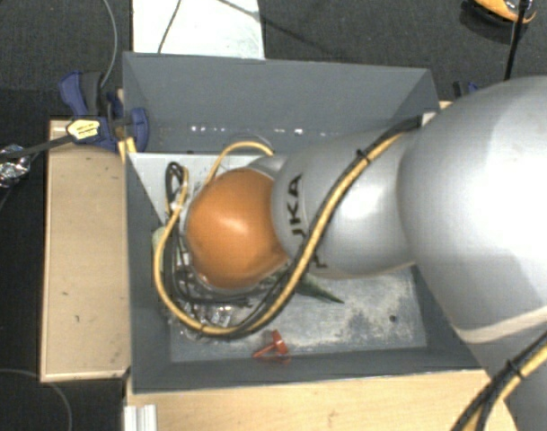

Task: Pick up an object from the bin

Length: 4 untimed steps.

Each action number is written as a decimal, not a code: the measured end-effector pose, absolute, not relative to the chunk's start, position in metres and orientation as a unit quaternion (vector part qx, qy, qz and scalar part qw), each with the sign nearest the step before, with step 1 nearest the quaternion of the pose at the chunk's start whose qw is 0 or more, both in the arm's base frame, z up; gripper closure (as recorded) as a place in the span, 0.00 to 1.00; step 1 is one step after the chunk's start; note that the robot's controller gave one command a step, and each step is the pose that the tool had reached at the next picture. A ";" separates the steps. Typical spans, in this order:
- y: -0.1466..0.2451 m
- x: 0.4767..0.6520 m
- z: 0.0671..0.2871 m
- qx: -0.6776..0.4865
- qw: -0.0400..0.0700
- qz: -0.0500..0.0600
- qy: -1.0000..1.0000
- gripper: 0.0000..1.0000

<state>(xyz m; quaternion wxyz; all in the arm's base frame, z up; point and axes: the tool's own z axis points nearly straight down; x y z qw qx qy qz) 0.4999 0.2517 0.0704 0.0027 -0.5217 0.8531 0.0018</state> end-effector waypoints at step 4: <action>0.251 0.498 0.100 -0.520 -0.001 0.003 0.854 1.00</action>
Offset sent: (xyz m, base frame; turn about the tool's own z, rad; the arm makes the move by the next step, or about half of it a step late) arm -0.0001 -0.0001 0.0099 0.0000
